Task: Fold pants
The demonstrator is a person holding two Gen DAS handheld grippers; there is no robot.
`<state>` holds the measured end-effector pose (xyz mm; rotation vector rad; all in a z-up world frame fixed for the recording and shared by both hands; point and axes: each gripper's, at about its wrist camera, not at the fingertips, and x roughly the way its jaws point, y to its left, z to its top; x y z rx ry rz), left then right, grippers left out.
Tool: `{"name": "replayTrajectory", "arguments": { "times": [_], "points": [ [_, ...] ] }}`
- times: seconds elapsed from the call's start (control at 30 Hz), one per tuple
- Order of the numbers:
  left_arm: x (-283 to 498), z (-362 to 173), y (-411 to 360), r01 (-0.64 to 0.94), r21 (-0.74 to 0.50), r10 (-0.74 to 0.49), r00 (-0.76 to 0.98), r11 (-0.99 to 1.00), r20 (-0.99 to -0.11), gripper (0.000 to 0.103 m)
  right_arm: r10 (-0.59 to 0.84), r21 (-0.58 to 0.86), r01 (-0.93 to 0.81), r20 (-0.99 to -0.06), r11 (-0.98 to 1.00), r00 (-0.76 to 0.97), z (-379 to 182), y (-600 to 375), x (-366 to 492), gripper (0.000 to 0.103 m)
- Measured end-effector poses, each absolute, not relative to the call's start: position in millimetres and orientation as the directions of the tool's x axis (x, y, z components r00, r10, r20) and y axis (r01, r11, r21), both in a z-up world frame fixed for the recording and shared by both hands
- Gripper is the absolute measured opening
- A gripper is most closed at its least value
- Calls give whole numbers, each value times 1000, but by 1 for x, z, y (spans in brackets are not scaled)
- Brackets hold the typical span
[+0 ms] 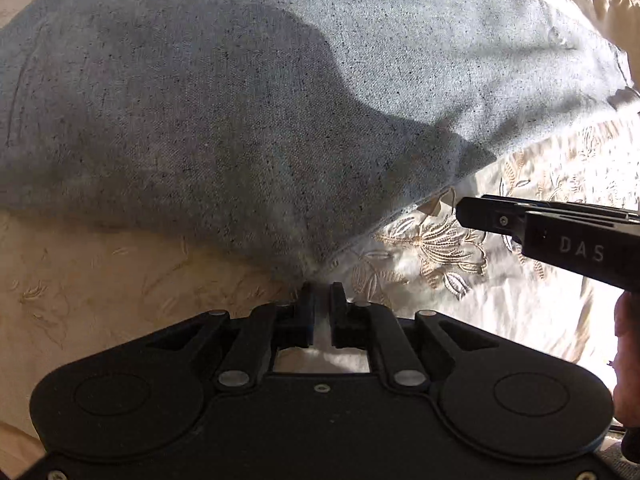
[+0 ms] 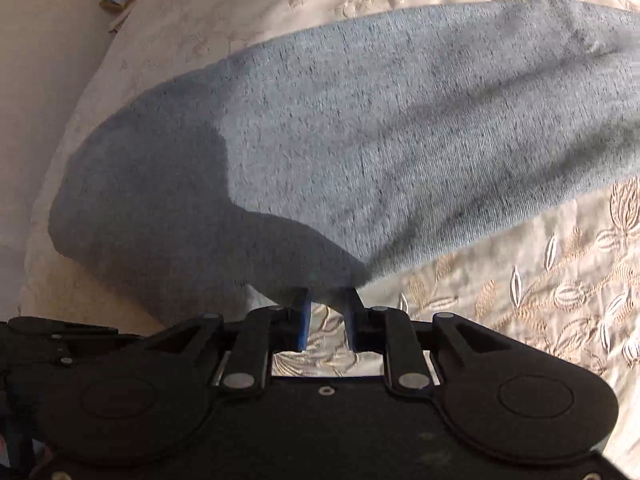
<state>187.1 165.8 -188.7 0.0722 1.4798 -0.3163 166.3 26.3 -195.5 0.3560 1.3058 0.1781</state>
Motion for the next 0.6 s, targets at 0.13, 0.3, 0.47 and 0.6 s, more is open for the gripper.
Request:
{"name": "replayTrajectory", "arguments": {
  "times": [0.13, 0.3, 0.47, 0.6],
  "points": [
    [184, -152, 179, 245, -165, -207, 157, 955, -966, 14, 325, 361, 59, -889, 931, 324, -172, 13, 152, 23],
    [213, -104, 207, 196, -92, -159, 360, 976, -919, 18, 286, 337, 28, -838, 941, 465, -138, 5, 167, 26],
    [266, -107, 239, 45, -65, -77, 404, 997, -912, 18, 229, 282, 21, -816, 959, 531, -131, 6, 209, 32],
    [283, -142, 252, 7, 11, 7, 359, 1000, -933, 18, 199, 239, 18, -847, 971, 493, -155, 11, 232, 33]
  ]
}}
